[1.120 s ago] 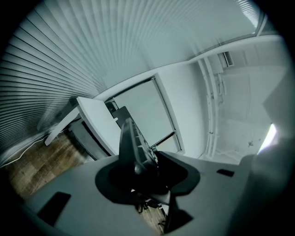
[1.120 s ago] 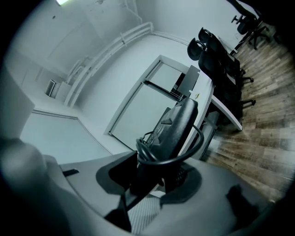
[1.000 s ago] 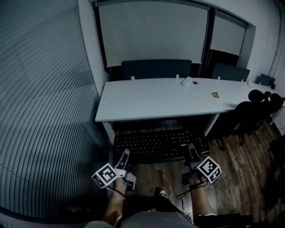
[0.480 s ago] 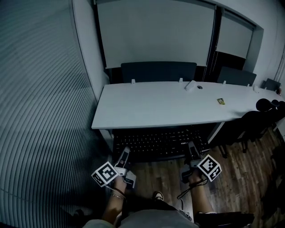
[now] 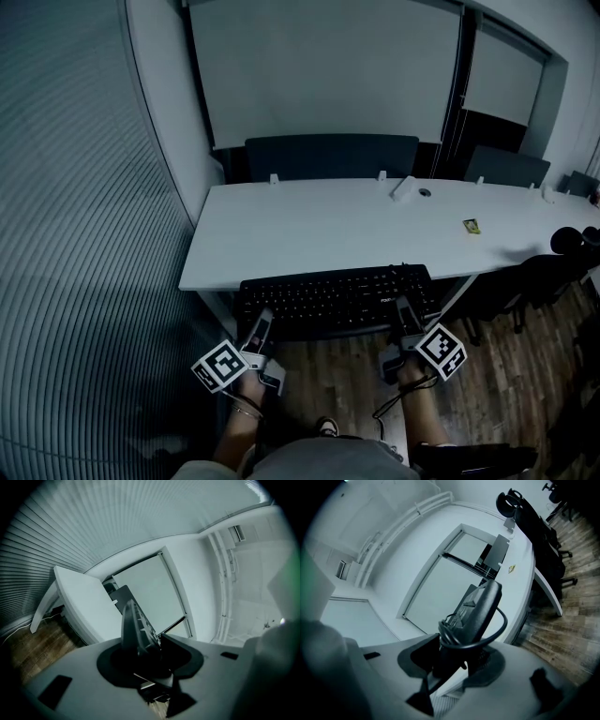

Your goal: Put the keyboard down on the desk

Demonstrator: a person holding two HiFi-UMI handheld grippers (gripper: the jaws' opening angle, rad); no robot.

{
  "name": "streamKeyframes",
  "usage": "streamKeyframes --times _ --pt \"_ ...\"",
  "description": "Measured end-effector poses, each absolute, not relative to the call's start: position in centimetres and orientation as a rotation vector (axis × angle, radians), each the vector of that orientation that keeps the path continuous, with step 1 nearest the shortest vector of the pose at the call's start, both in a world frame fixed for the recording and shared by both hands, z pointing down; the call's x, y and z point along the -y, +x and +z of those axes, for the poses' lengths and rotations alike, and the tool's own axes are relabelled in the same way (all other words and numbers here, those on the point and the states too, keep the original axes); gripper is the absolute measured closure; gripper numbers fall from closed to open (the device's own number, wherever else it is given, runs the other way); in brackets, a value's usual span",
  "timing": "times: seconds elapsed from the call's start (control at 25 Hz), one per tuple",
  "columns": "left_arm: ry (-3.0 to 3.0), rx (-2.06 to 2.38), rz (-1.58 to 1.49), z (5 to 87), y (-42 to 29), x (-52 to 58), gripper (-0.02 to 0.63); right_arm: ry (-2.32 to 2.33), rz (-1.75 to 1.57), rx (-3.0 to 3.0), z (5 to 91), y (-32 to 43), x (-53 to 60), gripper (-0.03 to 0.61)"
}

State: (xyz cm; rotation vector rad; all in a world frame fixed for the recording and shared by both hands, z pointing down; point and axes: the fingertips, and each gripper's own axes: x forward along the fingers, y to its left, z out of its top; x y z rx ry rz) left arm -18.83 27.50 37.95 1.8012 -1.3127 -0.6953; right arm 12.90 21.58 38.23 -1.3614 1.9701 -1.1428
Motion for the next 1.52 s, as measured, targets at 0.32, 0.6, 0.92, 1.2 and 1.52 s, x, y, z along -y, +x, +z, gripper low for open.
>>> streamKeyframes --times 0.32,0.6,0.92,1.2,1.52 --pt "1.8 1.333 -0.714 39.3 -17.8 -25.0 0.466 -1.333 -1.146 -1.991 39.7 13.8 -18.5 0.414" --pt "1.766 1.342 -0.685 39.9 -15.8 -18.9 0.466 -1.35 -1.169 -1.99 40.2 15.7 -12.0 0.414" --pt "1.717 1.374 -0.649 40.9 -15.9 -16.9 0.466 -1.347 -1.227 -1.977 41.9 15.5 -9.2 0.414" --pt "1.732 1.37 -0.636 42.1 -15.6 -13.7 0.466 -1.356 -1.237 -1.948 43.6 15.8 -6.7 0.414" --pt "1.802 1.329 -0.661 41.4 -15.6 -6.4 0.466 -1.365 -1.181 -1.946 42.7 16.0 -0.3 0.414"
